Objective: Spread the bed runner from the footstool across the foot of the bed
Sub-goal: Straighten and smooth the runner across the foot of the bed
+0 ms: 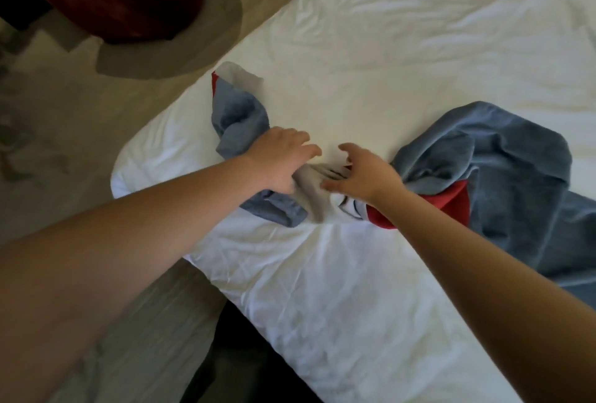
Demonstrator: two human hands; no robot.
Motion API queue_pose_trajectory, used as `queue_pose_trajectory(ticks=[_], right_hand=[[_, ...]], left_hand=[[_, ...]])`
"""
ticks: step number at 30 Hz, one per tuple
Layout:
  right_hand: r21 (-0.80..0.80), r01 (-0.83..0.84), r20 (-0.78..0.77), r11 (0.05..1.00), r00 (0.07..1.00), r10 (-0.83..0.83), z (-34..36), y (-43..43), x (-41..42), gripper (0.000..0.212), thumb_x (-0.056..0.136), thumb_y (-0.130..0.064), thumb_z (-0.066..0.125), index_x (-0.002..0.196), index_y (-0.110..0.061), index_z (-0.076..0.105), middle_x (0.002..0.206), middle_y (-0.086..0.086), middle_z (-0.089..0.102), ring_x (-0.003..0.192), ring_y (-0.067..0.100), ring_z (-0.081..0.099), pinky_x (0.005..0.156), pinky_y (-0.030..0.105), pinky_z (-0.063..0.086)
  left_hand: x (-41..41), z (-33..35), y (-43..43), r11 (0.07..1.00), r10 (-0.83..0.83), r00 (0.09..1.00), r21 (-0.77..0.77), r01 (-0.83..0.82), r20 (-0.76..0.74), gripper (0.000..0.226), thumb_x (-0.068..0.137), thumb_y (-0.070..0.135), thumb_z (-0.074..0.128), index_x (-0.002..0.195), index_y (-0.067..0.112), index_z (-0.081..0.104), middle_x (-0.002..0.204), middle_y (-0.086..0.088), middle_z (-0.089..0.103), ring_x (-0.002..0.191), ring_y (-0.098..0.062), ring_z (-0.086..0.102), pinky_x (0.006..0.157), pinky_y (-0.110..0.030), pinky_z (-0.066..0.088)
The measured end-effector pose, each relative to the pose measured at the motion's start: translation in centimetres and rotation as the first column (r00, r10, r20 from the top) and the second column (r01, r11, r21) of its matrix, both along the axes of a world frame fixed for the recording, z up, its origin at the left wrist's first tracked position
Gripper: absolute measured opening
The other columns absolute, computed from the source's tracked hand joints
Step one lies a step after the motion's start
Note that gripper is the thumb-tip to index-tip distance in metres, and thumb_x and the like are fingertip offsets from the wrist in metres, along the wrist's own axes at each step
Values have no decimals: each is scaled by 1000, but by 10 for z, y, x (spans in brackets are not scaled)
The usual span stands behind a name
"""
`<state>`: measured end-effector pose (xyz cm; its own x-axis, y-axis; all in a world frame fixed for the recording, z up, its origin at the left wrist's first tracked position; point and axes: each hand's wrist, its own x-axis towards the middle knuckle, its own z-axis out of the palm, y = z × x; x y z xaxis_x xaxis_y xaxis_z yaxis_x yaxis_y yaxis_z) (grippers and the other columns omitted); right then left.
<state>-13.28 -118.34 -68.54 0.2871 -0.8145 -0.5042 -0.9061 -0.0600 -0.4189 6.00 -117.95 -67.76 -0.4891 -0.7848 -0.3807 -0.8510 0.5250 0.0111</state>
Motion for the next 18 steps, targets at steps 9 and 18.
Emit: queue_pose_trajectory(ticks=[9, 18], right_hand=[[-8, -230, -289, 973, 932, 218, -11, -2, 18, 20, 76, -22, 56, 66, -23, 38, 68, -4, 45, 71, 22, 50, 71, 34, 30], [-396, 257, -47, 882, 953, -298, 12, -73, 5, 11, 75, -18, 51, 86, -15, 49, 80, 3, 52, 70, 29, 48, 57, 32, 33]], left_hand=[[2, -22, -12, 997, -55, 993, -57, 61, 105, 14, 81, 23, 58, 93, 19, 51, 87, -5, 62, 79, -28, 59, 60, -33, 32], [-5, 22, -99, 888, -56, 996, -453, 82, 69, 16, 86, 16, 46, 96, 20, 57, 90, -2, 62, 88, -26, 61, 58, -37, 43]])
